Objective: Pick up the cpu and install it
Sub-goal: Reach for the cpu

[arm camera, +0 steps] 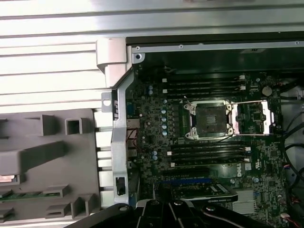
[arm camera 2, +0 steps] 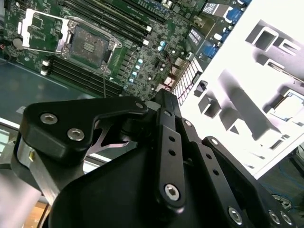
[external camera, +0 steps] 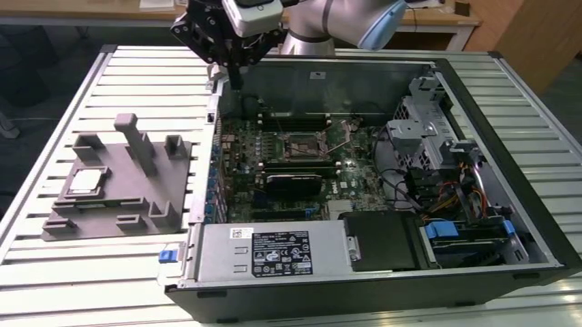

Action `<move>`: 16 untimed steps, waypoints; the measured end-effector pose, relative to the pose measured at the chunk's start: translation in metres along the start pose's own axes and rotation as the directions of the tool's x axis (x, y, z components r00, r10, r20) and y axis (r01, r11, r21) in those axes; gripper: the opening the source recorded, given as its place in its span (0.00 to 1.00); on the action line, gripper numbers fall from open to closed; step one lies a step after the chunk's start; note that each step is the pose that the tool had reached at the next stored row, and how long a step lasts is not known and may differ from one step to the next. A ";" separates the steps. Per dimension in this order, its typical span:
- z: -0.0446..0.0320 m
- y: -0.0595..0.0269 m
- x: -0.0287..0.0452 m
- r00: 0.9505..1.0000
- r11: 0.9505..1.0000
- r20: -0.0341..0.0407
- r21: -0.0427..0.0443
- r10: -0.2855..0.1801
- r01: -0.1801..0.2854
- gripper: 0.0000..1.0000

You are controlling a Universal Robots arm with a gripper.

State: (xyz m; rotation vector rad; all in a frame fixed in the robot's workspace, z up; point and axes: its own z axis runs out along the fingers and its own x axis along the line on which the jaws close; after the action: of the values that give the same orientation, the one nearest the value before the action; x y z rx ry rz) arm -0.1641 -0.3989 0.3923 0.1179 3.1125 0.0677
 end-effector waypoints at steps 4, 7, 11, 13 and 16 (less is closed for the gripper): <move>0.0001 -0.0002 0.0028 1.000 1.000 0.000 0.000 0.000 0.000 0.11; 0.0001 -0.0004 0.0051 1.000 1.000 0.000 0.000 0.000 0.000 0.11; 0.0002 -0.0006 0.0082 1.000 1.000 0.000 0.000 0.000 0.000 0.11; 0.0003 -0.0008 0.0099 1.000 1.000 0.000 0.000 0.000 0.000 0.11; 0.0003 -0.0010 0.0123 1.000 1.000 0.000 0.000 0.000 0.000 0.11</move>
State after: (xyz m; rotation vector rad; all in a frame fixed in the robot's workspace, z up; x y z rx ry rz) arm -0.1764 -0.3989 0.3916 0.1179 3.1126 0.0676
